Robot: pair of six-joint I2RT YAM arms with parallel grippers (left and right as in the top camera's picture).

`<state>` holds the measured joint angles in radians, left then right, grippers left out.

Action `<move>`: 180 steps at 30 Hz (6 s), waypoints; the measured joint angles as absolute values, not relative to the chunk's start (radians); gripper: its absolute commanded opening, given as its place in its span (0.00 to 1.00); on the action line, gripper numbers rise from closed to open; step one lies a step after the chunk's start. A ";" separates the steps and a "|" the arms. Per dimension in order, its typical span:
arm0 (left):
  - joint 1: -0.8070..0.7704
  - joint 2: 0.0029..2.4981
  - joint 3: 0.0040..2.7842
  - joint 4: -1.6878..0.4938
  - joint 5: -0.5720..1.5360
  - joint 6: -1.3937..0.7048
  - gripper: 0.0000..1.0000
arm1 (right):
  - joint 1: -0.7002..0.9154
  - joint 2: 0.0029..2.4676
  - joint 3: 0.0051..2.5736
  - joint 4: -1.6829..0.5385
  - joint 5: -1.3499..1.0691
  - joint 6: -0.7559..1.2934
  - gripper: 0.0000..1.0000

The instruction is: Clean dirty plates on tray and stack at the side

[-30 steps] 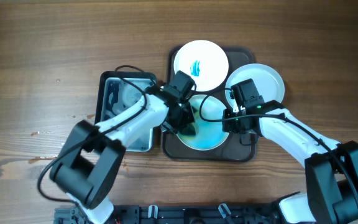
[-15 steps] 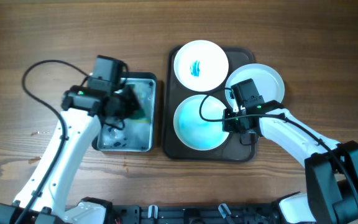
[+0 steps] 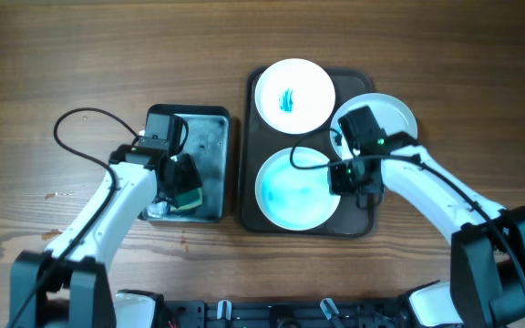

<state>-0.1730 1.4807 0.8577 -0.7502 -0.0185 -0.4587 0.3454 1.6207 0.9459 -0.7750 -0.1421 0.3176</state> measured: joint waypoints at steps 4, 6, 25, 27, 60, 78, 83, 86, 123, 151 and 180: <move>-0.134 1.393 0.958 -0.817 0.029 -0.454 1.00 | 0.345 1.622 1.134 -0.914 -0.142 0.308 0.04; -0.098 1.342 1.013 -0.845 0.064 -0.456 1.00 | 0.345 1.622 1.214 -0.959 -0.142 0.309 0.04; 0.180 1.016 1.094 -0.962 0.216 -0.457 1.00 | 0.697 1.962 1.665 -0.816 0.049 0.334 0.04; 0.180 1.016 1.094 -0.962 0.216 -0.457 1.00 | 0.737 1.962 1.669 -0.805 0.139 0.327 0.04; 0.180 1.016 1.094 -0.962 0.219 -0.457 1.00 | 1.084 1.863 1.673 -0.418 1.090 -0.126 0.04; 0.180 1.016 1.094 -0.962 0.219 -0.457 1.00 | 1.084 1.863 1.673 -0.405 1.101 -0.161 0.04; 0.180 1.016 1.094 -0.962 0.219 -0.457 1.00 | 1.095 1.863 1.673 -0.322 1.120 -0.292 0.04; 0.180 1.016 1.094 -0.962 0.220 -0.457 1.00 | 1.113 1.863 1.673 -0.279 1.127 -0.381 0.04; 0.180 1.016 1.095 -0.965 0.220 -0.457 1.00 | -0.381 1.861 1.686 -0.973 -0.560 0.315 0.04; 0.180 1.016 1.095 -0.965 0.220 -0.457 1.00 | -0.280 1.708 1.178 -0.877 0.163 0.381 0.66; 0.180 1.016 1.095 -0.965 0.220 -0.457 1.00 | -0.194 1.597 1.177 -0.913 -0.249 0.150 0.04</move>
<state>0.1799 1.0161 1.0946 -0.9649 0.2195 -0.4568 -0.1940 1.5974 1.1767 -0.9134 -0.2493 0.1505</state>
